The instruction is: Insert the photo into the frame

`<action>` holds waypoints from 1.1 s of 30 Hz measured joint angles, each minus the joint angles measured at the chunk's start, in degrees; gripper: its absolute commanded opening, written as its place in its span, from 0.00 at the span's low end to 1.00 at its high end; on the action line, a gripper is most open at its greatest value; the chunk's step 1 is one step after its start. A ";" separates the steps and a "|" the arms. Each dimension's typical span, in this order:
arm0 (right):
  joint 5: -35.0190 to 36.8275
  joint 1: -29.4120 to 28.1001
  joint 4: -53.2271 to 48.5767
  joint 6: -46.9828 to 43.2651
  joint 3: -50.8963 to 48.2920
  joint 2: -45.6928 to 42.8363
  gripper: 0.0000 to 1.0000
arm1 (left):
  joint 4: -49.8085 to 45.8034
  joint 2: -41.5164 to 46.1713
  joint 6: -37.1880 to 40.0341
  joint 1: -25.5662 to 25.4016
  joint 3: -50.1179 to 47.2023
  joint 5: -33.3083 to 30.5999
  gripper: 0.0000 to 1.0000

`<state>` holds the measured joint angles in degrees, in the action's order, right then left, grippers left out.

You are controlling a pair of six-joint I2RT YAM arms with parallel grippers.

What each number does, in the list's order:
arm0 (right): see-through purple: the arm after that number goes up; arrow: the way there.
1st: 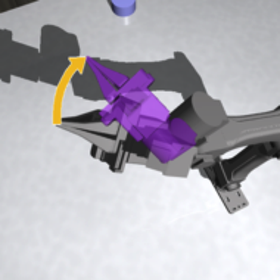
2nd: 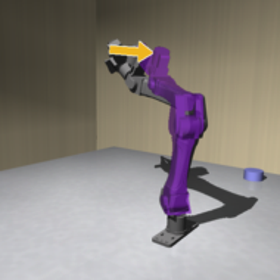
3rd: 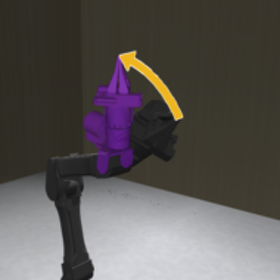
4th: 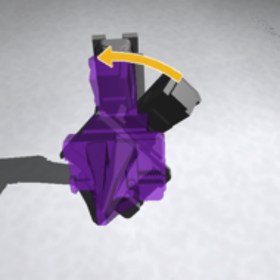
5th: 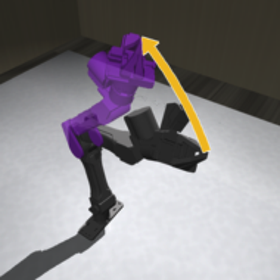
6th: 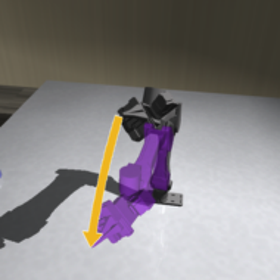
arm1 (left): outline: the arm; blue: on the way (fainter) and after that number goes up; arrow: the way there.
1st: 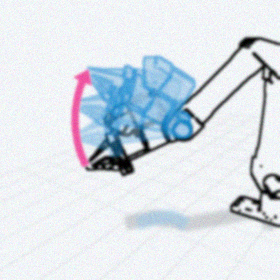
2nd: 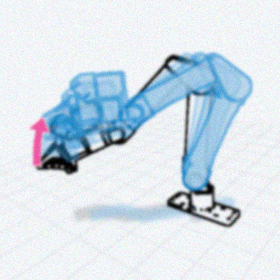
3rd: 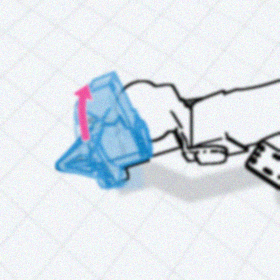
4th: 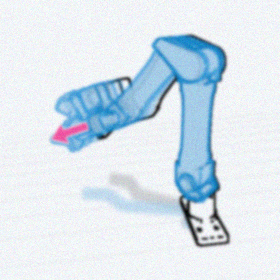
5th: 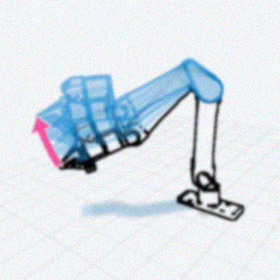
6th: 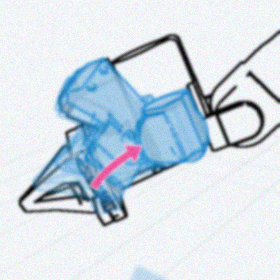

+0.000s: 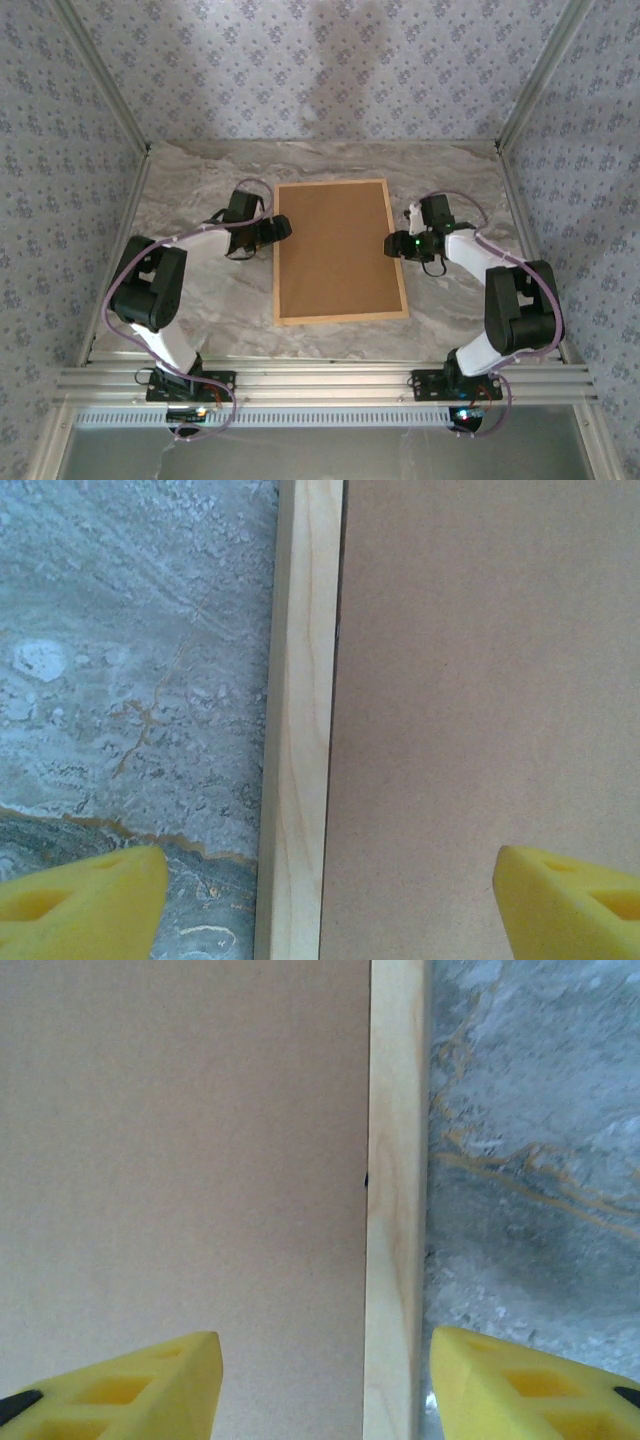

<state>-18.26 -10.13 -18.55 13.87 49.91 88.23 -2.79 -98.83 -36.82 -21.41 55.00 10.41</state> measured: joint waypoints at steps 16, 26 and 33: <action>-0.63 -0.15 7.63 2.86 11.54 15.72 0.72 | -3.80 -10.08 3.41 0.00 12.15 -2.10 0.80; -6.21 -0.22 11.32 5.25 7.06 13.97 0.71 | -5.11 -12.68 4.48 0.35 14.49 -0.39 0.77; -8.74 -1.29 10.91 6.38 1.92 8.22 0.71 | -2.97 -12.09 4.44 3.43 12.66 3.04 0.77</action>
<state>-27.00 -11.42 -7.64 20.25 51.83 96.44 -5.76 -110.91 -32.38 -17.98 67.66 13.45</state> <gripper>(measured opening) 0.710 0.765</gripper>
